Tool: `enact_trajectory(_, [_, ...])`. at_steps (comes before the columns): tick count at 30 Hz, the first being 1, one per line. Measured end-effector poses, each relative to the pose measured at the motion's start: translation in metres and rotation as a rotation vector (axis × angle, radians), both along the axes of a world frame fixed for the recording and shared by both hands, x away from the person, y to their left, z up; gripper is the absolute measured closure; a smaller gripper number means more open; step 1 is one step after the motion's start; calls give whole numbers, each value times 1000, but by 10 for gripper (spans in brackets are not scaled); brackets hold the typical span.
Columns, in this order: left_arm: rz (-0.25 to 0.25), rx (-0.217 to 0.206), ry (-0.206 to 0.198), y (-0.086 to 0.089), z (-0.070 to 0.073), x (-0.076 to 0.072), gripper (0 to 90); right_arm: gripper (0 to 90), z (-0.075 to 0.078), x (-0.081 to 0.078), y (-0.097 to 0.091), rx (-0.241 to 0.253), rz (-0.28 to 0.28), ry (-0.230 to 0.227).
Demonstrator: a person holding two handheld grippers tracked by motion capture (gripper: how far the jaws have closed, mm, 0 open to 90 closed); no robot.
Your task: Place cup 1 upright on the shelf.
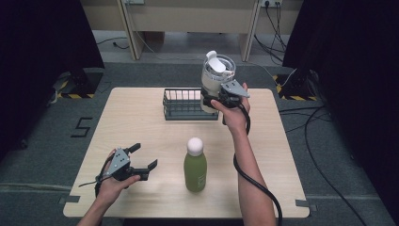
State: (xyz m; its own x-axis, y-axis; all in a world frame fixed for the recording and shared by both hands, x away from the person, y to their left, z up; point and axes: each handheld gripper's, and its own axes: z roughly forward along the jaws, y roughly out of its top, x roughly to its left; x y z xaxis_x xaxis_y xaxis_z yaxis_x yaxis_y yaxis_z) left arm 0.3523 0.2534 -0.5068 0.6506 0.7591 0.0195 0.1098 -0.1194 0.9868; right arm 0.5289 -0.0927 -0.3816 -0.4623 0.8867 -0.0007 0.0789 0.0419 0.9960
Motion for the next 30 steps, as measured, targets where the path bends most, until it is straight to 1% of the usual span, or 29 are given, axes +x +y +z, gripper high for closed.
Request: enact_trajectory(30, [4,-1,0,0,0,0,54,97,10,16,13,13,8,-6])
